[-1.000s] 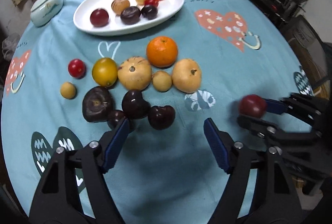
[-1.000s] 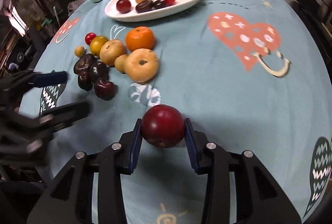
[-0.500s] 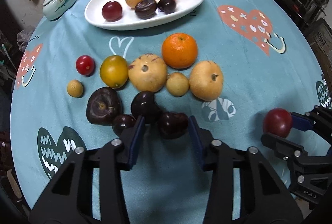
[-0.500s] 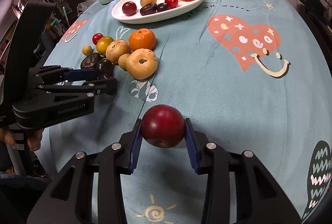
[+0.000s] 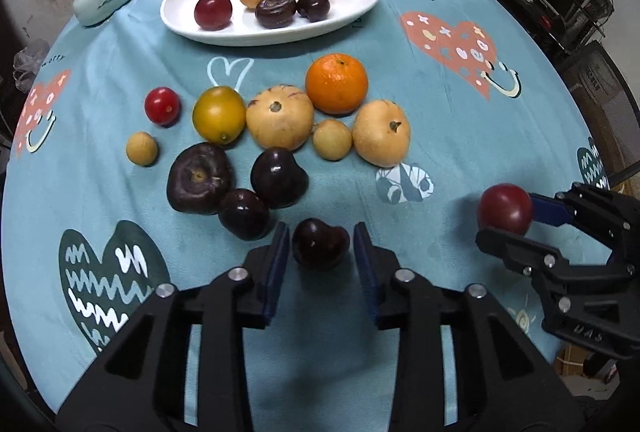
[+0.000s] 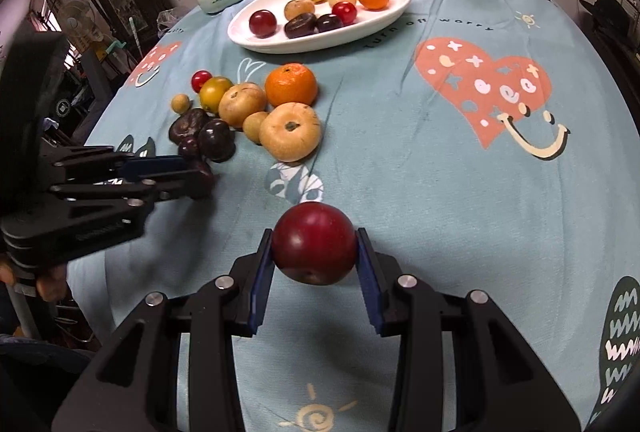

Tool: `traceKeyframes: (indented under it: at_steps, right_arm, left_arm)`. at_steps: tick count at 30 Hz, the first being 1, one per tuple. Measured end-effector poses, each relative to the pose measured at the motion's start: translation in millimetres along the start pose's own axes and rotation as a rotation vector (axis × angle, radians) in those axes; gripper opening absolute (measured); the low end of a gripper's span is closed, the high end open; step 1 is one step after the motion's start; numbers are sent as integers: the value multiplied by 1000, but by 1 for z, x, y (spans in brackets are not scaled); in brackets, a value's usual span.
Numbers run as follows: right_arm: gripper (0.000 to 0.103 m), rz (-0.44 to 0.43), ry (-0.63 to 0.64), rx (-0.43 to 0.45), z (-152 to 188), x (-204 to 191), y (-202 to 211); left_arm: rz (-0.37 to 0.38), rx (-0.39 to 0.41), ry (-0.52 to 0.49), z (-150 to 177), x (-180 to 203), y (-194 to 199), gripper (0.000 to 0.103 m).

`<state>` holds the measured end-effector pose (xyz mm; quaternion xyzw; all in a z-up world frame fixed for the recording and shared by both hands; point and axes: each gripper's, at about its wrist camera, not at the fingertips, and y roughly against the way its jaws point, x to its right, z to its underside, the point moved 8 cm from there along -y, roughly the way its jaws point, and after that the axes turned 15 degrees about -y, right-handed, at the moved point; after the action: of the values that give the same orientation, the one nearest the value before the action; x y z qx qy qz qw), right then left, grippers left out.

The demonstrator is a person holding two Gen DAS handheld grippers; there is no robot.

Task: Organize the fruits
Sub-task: 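Grasp a large red plum with the right tool while the left tool grasps a dark plum, then carry both plums onto the white plate and open both tools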

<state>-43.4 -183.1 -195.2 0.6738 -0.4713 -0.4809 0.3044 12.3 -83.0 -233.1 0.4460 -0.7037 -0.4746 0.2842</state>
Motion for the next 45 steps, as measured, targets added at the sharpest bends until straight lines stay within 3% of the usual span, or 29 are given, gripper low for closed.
traceKeyframes:
  at_steps: [1, 10, 12, 20, 34, 41, 45]
  right_arm:
    - [40, 1, 4, 0, 1, 0, 0]
    - [40, -13, -14, -14, 1, 4, -7]
    - [40, -16, -1, -16, 2, 2, -7]
    - [40, -22, -3, -13, -4, -1, -8]
    - [40, 1, -20, -46, 8, -31, -19]
    - [40, 2, -31, -9, -17, -43, -12]
    - [40, 7, -18, 42, -56, -48, -2]
  left_arm:
    - [-2, -11, -1, 0, 0, -2, 46]
    - [-17, -60, -15, 7, 0, -22, 44]
    - [-7, -49, -27, 6, 4, -22, 33]
    - [-31, 32, -64, -10, 1, 13, 32]
    - [-65, 88, -114, -28, -29, 50, 33]
    - [-64, 129, -131, -53, -47, 55, 33]
    - [-72, 153, -130, -79, -65, 51, 33]
